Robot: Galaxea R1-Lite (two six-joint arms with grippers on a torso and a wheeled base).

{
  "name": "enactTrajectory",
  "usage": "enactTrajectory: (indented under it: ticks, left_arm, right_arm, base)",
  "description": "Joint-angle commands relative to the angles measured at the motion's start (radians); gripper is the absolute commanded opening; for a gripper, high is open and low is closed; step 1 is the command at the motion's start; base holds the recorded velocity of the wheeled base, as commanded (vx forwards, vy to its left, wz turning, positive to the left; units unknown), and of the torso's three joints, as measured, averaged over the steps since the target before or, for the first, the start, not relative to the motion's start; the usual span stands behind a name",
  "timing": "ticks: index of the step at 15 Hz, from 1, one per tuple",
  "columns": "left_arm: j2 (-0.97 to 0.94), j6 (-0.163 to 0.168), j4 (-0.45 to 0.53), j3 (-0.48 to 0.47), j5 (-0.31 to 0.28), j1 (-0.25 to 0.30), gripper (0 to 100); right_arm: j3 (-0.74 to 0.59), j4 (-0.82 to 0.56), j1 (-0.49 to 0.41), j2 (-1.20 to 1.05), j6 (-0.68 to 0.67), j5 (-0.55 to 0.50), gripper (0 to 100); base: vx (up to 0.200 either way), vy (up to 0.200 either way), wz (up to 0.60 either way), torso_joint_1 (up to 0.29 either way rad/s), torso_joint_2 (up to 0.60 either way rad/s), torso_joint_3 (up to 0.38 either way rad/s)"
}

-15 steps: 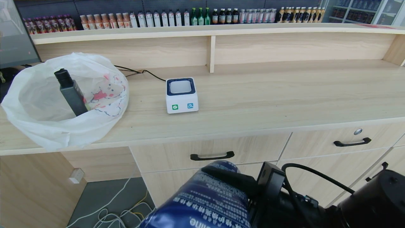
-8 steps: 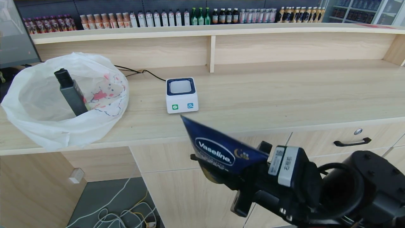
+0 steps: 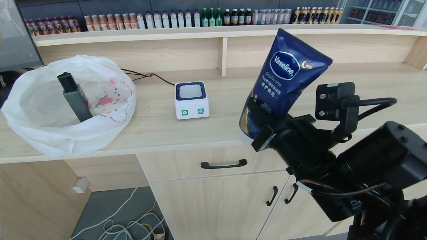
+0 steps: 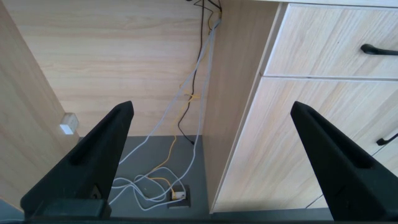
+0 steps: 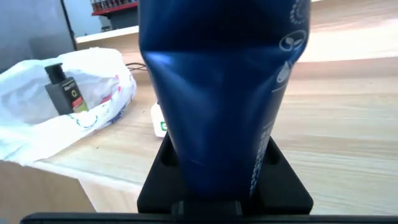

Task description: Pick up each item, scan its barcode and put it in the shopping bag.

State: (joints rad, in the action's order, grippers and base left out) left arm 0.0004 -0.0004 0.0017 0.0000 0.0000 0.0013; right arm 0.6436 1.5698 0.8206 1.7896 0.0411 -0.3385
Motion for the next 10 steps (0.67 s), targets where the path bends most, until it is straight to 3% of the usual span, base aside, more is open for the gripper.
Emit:
enactTrajectory:
  ticks: [1,4,10]
  left_arm:
    - [0.0,0.0,0.0,0.0,0.0,0.0,100]
    - [0.0,0.0,0.0,0.0,0.0,0.0,100]
    - [0.0,0.0,0.0,0.0,0.0,-0.001,100]
  right_arm:
    - [-0.013,0.001,-0.13,-0.029,-0.015,-0.002,0]
    - [-0.005,0.001,-0.278,-0.033,-0.07,-0.002,0]
    - [0.082,0.001,-0.275,0.011,-0.053,-0.002,0]
  base:
    - [0.0,0.0,0.0,0.0,0.0,0.0]
    - [0.0,0.0,0.0,0.0,0.0,0.0]
    - [0.0,0.0,0.0,0.0,0.0,0.0]
